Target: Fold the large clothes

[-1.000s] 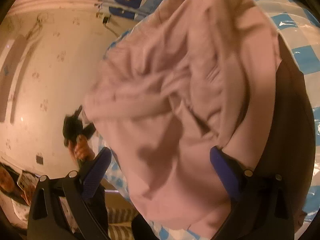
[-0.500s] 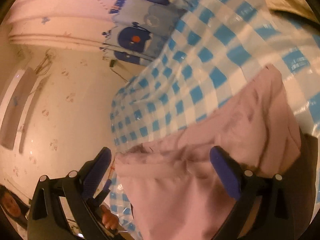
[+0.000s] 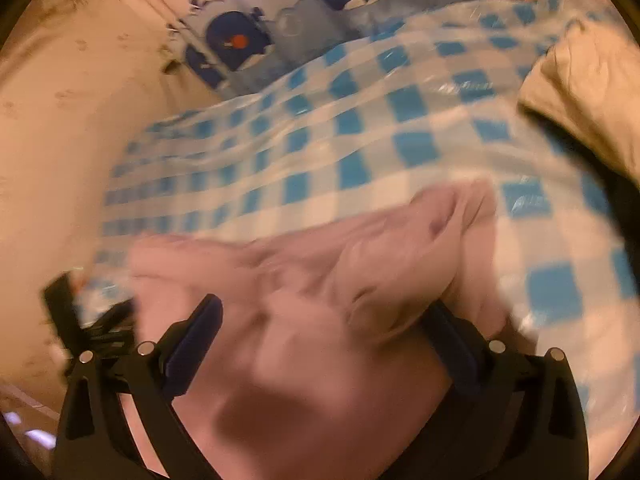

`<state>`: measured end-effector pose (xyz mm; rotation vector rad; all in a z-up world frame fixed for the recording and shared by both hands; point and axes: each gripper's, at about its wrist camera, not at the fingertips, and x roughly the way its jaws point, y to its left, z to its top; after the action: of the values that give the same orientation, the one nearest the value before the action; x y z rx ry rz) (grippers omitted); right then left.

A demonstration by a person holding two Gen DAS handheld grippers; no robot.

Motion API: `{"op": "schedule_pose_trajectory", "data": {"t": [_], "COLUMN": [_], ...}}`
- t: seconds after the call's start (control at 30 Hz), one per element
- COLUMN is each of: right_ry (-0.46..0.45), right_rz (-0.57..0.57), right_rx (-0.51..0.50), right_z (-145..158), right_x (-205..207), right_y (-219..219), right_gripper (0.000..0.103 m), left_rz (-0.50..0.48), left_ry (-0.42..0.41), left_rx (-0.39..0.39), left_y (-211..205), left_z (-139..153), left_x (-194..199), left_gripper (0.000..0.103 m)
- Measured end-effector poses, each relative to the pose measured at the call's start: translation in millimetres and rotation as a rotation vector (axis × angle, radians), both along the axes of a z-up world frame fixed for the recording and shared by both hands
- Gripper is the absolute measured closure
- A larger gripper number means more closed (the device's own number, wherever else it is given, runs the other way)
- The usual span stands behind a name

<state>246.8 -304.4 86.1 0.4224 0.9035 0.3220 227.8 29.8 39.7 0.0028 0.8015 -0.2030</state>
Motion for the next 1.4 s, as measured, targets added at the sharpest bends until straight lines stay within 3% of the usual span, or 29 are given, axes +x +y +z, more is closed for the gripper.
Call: {"op": "schedule_pose_trajectory", "data": {"t": [0.17,0.23,0.33,0.5,0.6,0.7,0.83,0.93,1.17,1.27,1.4], "right_ry": [0.081,0.123,0.091,-0.102,-0.153,-0.136,-0.042,0.018,0.097,0.103,0.053], "right_rz": [-0.064,-0.094,-0.115,-0.096,-0.054,0.013,0.223,0.284,0.192,0.103,0.029], "right_rx": [-0.097,-0.043,-0.018,-0.010,0.044,0.119,0.059,0.002,-0.013,0.011,0.028], "right_z": [-40,-58,-49,7,29,35,14,-8,-52,-67,-45], "right_x": [64,81,76,22,-6,-14,-3,18,88,109,90], "right_y": [11,2,-6,-14,-21,-18,26,53,57,39,15], "right_gripper": [0.008,0.008,0.008,0.008,0.008,0.008,0.008,0.008,0.008,0.018,0.019], "left_rz": [0.140,0.189,0.229,0.176,0.145,0.064,-0.012,0.020,0.156,0.191,0.180], "left_ry": [0.046,0.092,0.130,0.061,0.018,0.009,0.061,0.105,0.132,0.156,0.146], "left_rx": [0.011,0.003,-0.031,-0.052,-0.110,-0.144,-0.069,-0.036,-0.054,-0.101,-0.053], "left_y": [31,44,57,47,41,19,-13,-13,27,41,33], "left_z": [-23,-36,-44,-17,5,17,1,-23,-56,-67,-65], "left_x": [53,68,73,43,25,15,24,40,73,81,76], "left_gripper": [0.016,0.016,0.016,0.016,0.016,0.016,0.016,0.016,0.015,0.015,0.015]}}
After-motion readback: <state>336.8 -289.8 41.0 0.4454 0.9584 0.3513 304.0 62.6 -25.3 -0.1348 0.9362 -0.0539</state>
